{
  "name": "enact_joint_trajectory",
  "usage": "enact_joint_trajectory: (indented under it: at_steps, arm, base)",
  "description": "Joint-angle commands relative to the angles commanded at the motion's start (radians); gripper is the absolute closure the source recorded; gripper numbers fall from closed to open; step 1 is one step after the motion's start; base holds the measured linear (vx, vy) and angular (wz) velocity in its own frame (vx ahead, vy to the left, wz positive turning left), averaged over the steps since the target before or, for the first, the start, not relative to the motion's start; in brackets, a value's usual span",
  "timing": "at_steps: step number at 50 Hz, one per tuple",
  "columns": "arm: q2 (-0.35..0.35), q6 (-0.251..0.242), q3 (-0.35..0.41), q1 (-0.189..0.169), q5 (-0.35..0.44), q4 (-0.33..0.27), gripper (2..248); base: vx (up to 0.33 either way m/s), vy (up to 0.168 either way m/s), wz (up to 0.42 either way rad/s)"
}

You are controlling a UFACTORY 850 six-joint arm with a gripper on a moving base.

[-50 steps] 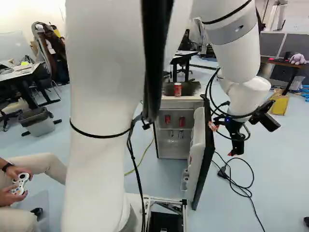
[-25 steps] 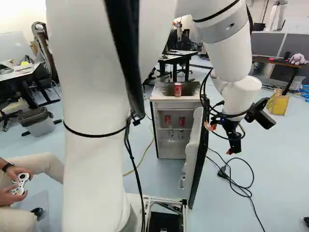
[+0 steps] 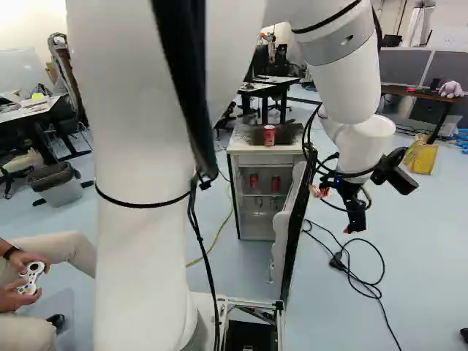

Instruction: Grab a drink from the fridge

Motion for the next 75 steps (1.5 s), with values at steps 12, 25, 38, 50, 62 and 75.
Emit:
enact_joint_trajectory:
  at_steps: [12, 25, 38, 50, 62, 75]
  arm:
    - [0.030, 0.000, 0.039, 0.005, 0.000, 0.000, 3]
    - [0.066, 0.000, 0.088, 0.027, 0.000, 0.000, 3]
    - [0.102, 0.000, 0.134, 0.058, 0.000, 0.000, 3]
    - [0.130, 0.000, 0.169, 0.094, 0.003, 0.000, 3]
    - [0.152, 0.000, 0.196, 0.137, 0.029, 0.000, 3]
    - [0.173, 0.000, 0.222, 0.187, 0.063, 0.000, 3]
  base:
    - [0.000, 0.000, 0.000]
    - [0.000, 0.000, 0.000]
    - [0.000, 0.000, 0.000]
    - [0.000, 0.000, 0.000]
    - [0.000, 0.000, 0.000]
    - [0.000, 0.000, 0.000]
